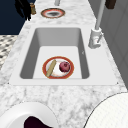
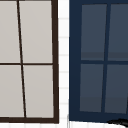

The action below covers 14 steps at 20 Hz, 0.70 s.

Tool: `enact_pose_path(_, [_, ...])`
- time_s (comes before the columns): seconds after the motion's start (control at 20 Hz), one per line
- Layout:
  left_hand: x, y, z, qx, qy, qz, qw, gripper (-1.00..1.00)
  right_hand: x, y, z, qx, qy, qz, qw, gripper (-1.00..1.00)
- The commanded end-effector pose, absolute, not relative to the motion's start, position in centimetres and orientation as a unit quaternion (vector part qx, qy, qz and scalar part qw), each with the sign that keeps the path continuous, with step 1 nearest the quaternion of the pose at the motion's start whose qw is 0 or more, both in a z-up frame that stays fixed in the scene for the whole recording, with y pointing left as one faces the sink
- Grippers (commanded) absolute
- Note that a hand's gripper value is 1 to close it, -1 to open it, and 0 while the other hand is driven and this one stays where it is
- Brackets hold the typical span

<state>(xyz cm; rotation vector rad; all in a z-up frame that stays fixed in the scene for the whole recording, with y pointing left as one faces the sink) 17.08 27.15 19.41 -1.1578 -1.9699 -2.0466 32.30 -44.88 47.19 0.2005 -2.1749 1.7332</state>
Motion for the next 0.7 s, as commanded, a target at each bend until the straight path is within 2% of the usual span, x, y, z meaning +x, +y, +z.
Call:
enact_pose_path(0.0, [17.1,27.2,19.4,-0.377,-0.642,-0.667,0.037,0.00,35.3,-46.0,46.8,0.080,-0.770,0.605,0.185,-1.00])
enact_pose_path(0.35, [17.1,27.2,19.4,-0.377,-0.642,-0.667,0.037,0.00,39.7,-46.9,46.7,0.115,-0.775,0.607,0.136,-1.00])
enact_pose_path(0.65, [17.1,27.2,19.4,-0.377,-0.642,-0.667,0.037,0.00,39.3,-47.3,46.3,0.168,-0.767,0.616,0.066,-1.00])
